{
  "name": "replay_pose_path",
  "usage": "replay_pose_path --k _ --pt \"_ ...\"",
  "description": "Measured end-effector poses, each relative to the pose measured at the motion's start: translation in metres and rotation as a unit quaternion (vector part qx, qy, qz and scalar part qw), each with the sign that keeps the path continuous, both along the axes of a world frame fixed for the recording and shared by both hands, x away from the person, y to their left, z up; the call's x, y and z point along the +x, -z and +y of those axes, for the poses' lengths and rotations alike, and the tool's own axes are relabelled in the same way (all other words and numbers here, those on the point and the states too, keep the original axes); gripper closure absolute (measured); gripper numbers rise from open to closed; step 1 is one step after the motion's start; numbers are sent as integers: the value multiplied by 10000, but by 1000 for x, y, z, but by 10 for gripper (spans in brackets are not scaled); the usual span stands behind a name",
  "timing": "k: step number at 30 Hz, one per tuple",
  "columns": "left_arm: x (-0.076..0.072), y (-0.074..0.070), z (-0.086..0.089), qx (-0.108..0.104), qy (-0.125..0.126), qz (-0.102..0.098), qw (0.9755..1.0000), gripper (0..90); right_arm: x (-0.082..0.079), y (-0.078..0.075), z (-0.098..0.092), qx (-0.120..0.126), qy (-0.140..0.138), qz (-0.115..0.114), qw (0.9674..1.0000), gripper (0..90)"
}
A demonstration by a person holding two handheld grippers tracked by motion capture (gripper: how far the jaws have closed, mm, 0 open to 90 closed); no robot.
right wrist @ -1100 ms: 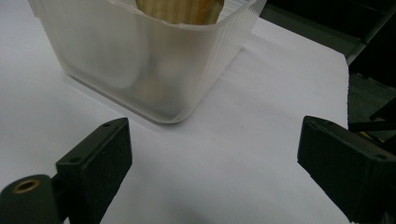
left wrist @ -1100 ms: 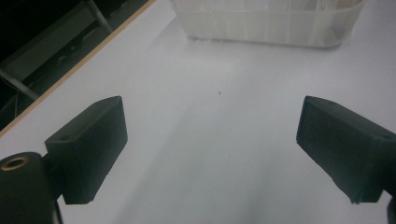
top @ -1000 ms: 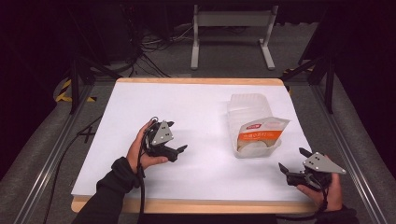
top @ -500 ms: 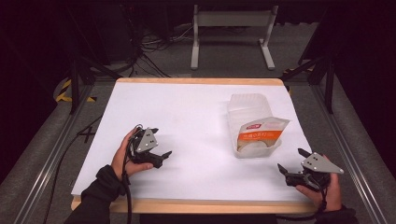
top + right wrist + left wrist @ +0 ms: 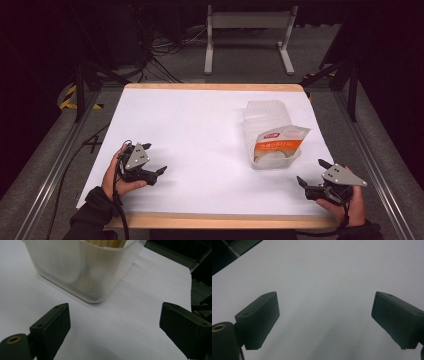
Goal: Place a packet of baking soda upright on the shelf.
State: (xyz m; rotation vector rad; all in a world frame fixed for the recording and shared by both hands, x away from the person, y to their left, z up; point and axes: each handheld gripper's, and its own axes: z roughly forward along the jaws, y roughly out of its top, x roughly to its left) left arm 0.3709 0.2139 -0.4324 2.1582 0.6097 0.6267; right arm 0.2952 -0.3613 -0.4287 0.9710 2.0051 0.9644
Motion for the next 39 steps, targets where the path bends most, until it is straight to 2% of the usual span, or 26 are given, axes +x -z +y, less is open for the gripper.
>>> replay_pose_path --k 9,18,23,29,35,39 --pt "-11 6 25 -277 -247 70 9993 85 0 0 1 -18 -8 12 10000 105" --pt "-21 10 46 -535 -450 173 9974 86 1 2 -1 -28 -10 35 10000 103" --pt "-27 13 62 -724 -638 199 9951 87 2 3 -1 -22 -17 62 10000 102" --pt "-32 16 74 -884 -775 193 9929 87 2 4 -2 12 -12 62 10000 98" --pt "-38 18 85 -1215 -951 168 9879 87 2 5 -6 77 28 27 10000 90" --pt "-38 19 90 -1300 -1024 182 9860 86 2 4 -9 156 134 -21 9998 87"
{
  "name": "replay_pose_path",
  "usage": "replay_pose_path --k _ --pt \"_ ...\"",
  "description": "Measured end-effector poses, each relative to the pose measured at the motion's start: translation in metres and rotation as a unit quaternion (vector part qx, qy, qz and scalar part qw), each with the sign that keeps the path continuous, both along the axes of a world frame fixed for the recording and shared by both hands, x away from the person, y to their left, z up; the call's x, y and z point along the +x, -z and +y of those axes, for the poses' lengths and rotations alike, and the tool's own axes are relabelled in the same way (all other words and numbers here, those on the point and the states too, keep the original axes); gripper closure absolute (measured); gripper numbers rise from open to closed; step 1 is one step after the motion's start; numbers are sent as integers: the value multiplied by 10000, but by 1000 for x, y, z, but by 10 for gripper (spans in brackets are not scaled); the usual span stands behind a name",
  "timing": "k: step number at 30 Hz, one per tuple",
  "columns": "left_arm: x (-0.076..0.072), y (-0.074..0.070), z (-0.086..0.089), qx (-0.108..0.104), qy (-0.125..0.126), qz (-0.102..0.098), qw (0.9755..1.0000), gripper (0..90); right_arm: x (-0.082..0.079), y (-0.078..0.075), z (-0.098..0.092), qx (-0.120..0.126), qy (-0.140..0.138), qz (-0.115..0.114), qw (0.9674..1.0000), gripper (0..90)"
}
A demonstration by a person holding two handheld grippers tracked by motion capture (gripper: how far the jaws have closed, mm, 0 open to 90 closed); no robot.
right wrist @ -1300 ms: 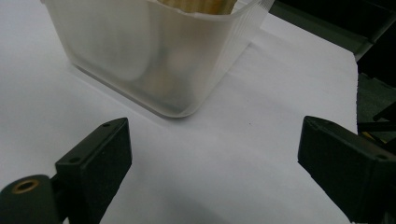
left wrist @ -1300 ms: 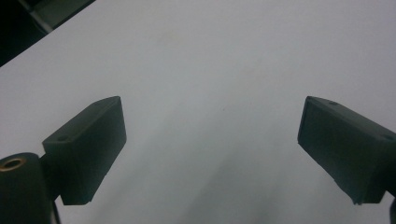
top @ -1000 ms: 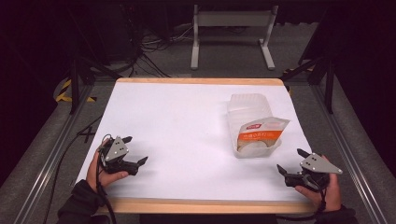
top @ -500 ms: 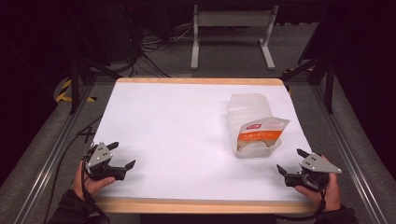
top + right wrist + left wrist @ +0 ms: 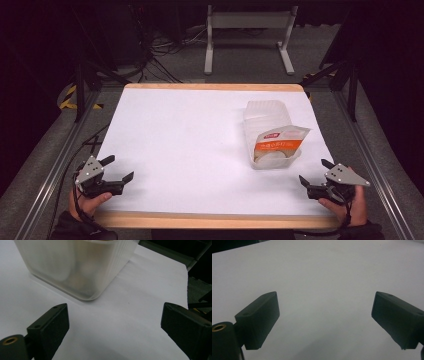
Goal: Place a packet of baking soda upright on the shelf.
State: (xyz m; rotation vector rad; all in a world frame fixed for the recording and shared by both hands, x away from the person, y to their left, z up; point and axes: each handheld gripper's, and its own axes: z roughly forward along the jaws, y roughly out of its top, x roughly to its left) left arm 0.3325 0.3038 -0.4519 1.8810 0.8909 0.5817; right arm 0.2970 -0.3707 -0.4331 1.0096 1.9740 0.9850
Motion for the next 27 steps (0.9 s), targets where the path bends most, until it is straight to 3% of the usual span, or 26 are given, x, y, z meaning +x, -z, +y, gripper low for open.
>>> replay_pose_path --k 16,27 --pt "-2 -1 0 -15 -31 -42 10000 83 -1 -3 -2 28 85 -102 9999 85" --pt "-2 -1 -4 42 34 -64 10000 81 -1 0 0 -24 97 -31 9999 85"
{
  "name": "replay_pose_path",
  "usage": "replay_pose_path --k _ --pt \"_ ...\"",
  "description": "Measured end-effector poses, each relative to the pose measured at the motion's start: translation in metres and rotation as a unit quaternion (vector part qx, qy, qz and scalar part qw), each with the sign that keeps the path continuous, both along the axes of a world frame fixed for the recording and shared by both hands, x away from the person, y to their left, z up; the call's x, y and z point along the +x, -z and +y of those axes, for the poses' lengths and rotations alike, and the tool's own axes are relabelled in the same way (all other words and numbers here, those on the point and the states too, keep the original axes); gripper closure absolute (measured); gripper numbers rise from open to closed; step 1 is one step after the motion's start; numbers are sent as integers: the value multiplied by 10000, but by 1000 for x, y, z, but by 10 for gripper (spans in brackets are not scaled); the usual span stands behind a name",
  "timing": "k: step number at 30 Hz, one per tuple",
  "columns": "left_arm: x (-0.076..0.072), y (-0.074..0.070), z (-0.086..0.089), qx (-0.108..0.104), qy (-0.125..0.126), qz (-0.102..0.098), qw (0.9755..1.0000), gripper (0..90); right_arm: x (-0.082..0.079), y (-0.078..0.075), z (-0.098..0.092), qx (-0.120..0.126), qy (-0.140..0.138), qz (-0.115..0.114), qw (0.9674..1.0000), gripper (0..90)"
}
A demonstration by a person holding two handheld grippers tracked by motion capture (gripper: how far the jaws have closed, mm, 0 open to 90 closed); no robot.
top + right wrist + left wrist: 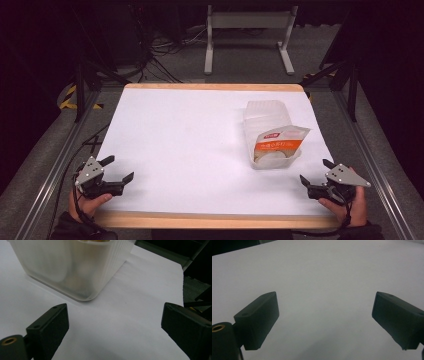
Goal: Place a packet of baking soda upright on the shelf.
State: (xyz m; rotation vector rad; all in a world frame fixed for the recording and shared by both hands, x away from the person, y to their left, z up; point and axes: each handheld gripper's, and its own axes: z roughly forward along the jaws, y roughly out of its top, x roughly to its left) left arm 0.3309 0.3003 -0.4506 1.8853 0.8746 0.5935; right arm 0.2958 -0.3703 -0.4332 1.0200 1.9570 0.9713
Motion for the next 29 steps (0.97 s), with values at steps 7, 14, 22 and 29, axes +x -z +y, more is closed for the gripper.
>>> replay_pose_path --k 7,14,22,29 --pt "0 -1 -1 5 -18 -22 10000 81 0 1 -1 11 4 24 10000 85" --pt "1 -1 -2 15 -17 -6 10000 81 0 1 -1 14 -15 29 10000 85" --pt "1 0 -3 12 -9 11 10000 80 0 2 -1 -5 -16 42 10000 85" --pt "3 -1 -5 31 -25 5 10000 81 0 1 -3 33 2 18 10000 85"
